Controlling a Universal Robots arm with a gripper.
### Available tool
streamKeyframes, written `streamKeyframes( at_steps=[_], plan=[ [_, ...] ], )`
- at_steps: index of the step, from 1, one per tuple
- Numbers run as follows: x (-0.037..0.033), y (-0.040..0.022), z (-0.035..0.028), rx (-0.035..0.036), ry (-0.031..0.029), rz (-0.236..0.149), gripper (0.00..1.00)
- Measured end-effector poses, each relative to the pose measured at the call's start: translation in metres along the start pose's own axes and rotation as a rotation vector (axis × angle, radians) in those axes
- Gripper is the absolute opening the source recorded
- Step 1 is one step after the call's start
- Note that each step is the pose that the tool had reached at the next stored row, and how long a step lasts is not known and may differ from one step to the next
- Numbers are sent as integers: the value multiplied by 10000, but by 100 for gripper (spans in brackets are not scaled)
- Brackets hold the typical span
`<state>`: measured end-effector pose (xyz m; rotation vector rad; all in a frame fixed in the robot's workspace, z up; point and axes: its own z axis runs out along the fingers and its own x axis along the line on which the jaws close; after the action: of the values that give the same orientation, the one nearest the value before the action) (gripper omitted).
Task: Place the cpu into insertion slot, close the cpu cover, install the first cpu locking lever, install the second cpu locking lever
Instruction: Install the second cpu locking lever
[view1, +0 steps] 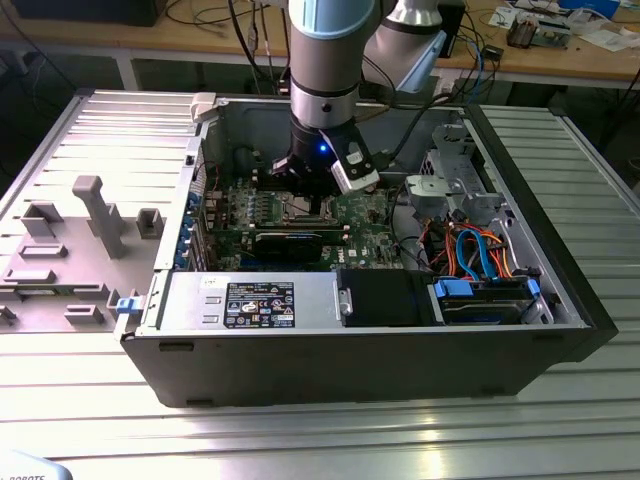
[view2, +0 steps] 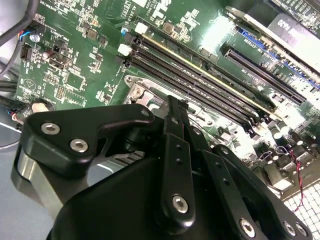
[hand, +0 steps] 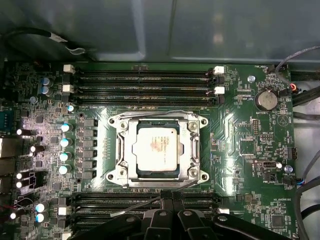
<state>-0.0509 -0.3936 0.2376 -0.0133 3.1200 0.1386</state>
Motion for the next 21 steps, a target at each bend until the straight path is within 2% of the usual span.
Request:
streamKeyframes(
  at_steps=[10, 11, 14, 15, 16, 17, 19, 21],
  plan=[
    [0, -6, -1, 0, 1, -2, 11],
    [0, -16, -2, -22, 4, -3, 11],
    [1, -65, -8, -308, 76, 12, 11],
    [22, -72, -9, -445, 111, 21, 11],
    [39, -84, -10, -549, 126, 22, 11],
    [53, -90, -10, -584, 131, 22, 11],
    [82, -104, -9, -601, 145, 25, 11],
    [125, -115, 8, -600, 200, 31, 11]
  ],
)
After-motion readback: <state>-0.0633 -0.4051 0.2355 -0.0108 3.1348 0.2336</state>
